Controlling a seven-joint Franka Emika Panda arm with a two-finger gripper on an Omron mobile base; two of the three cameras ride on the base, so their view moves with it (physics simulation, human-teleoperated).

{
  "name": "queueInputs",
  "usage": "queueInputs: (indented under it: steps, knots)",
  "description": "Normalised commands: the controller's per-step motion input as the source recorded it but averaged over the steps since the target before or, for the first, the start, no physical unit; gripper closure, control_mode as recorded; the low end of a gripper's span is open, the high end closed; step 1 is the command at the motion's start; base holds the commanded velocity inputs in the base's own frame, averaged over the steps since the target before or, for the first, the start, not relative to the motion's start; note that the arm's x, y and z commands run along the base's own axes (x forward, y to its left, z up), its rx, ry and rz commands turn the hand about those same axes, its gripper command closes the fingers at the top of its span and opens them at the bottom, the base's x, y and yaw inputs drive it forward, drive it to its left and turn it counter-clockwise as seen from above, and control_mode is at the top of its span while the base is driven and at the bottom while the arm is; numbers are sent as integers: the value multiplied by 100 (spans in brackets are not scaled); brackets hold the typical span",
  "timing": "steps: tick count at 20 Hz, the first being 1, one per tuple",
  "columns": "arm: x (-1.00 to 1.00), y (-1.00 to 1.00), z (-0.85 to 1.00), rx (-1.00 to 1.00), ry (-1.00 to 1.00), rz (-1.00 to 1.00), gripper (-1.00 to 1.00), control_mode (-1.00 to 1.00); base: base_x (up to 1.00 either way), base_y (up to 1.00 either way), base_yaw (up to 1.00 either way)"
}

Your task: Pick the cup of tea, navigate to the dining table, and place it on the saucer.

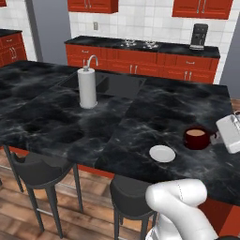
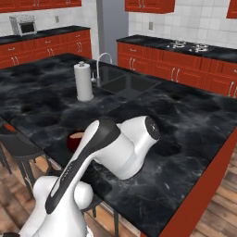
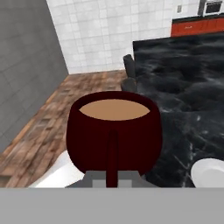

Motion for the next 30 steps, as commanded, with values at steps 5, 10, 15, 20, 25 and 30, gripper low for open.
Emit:
queueInputs:
  steps: [5, 10, 15, 20, 25, 30]
  knots:
    - [31, 3, -58, 0, -3, -3, 100, -100, 0, 0, 0]
    - [73, 2, -38, -3, 2, -10, 100, -100, 0, 0, 0]
    - [77, -7, -29, -2, 0, -5, 100, -100, 0, 0, 0]
    - [45, -27, -43, -4, 0, 0, 100, -100, 0, 0, 0]
    - [48, -12, -21, -4, 0, 3, 100, -100, 0, 0, 0]
    - [37, 0, -21, -8, 0, 3, 100, -100, 0, 0, 0]
